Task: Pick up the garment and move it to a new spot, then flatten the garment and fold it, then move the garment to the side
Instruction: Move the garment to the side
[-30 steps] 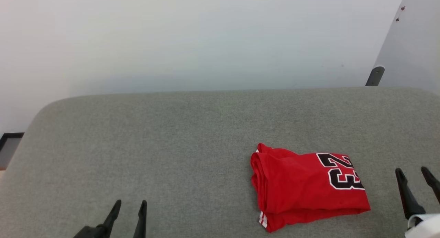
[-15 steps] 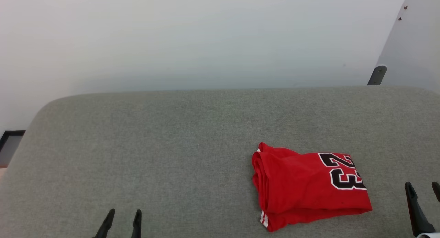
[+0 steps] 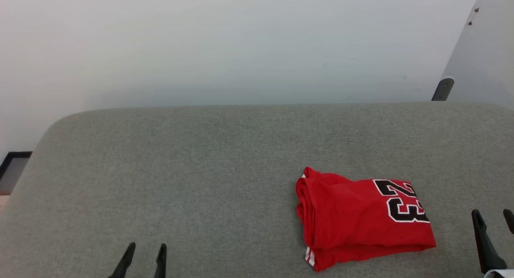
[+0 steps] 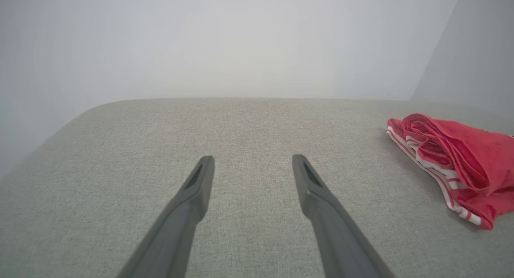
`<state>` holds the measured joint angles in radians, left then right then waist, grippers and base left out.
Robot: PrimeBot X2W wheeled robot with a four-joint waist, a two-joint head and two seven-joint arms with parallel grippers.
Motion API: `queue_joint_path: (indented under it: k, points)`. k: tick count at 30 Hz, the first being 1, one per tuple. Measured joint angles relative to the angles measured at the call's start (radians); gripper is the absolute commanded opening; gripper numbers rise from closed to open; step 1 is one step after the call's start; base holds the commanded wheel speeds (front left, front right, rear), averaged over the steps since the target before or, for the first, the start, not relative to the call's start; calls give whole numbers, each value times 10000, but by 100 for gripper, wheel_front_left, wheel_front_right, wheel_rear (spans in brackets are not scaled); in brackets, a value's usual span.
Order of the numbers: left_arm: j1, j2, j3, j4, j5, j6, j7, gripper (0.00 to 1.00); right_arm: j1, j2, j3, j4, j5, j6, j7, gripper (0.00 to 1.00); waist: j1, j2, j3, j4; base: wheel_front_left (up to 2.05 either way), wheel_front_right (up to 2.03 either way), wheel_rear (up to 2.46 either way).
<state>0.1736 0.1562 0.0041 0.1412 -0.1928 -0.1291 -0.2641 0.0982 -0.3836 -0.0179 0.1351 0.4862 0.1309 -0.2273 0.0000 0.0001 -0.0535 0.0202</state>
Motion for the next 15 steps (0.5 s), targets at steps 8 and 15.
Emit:
queue_joint_path:
  k: [8,15]
  points:
    - [2,-44,-15,-88,0,0,0,100,3,67,23,-119,46,0,274,100,0,0,15,27,0,0,0]
    - [-128,-176,-127,-77,10,0,0,100,-1315,-635,894,-339,545,0,2477,100,0,0,236,48,0,0,0]
